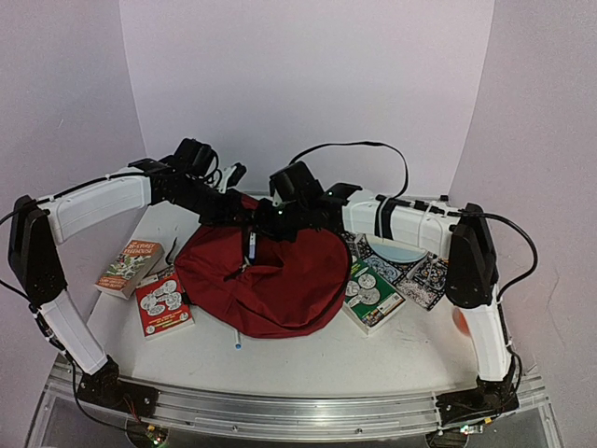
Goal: Pack the student bag
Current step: Place the pen in the lower front pocket of the bag.
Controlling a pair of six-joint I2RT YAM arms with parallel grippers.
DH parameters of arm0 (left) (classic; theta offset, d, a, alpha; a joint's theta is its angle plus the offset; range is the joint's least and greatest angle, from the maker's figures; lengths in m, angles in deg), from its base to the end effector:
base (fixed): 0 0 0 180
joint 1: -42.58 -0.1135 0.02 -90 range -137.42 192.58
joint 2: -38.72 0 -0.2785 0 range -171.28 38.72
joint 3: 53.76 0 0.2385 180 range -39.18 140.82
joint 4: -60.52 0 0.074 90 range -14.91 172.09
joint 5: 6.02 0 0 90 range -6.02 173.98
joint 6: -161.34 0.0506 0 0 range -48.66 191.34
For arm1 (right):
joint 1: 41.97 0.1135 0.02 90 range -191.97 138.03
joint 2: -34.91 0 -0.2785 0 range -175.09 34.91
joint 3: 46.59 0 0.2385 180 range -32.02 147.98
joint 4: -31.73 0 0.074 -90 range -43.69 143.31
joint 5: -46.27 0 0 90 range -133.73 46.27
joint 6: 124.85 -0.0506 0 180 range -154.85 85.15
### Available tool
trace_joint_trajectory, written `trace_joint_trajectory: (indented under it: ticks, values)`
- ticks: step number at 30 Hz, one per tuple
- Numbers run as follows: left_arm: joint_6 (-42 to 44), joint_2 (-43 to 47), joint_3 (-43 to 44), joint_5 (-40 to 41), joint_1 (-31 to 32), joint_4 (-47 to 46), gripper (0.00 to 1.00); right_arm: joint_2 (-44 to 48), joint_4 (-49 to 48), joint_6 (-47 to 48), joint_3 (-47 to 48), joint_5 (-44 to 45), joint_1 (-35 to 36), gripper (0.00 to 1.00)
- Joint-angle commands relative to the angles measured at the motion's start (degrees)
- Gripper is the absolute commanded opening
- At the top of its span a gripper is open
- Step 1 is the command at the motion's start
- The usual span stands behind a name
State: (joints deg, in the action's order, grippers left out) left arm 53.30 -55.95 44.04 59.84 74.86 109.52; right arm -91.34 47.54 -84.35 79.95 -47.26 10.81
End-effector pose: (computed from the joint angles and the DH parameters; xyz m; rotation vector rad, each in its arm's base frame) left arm 0.2971 -0.2122 0.3178 0.5180 2.4218 -0.9027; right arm 0.3261 0.4344 0.3060 -0.1067 2.0487 1.2536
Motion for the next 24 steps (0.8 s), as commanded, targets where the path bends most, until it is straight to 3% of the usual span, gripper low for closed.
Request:
trace_joint_trajectory:
  ticks: [1,11,19,24]
  values:
    - [-0.2,3.4,3.0,2.3,0.2,-3.1,0.0,-1.1,-0.8,0.5,2.2,3.5,-0.3,0.22]
    - [1.0,2.1,3.5,8.8,0.2,-3.0,0.0,1.2,-0.8,7.2,1.0,1.3,-0.5,0.41]
    - [2.0,-0.1,4.5,12.2,0.2,-3.1,0.0,9.0,-0.8,12.7,-9.9,0.6,-0.4,0.55]
    - [4.6,-1.3,3.7,19.6,0.2,-3.1,0.0,15.5,-0.5,15.1,-18.1,3.0,-0.4,0.61]
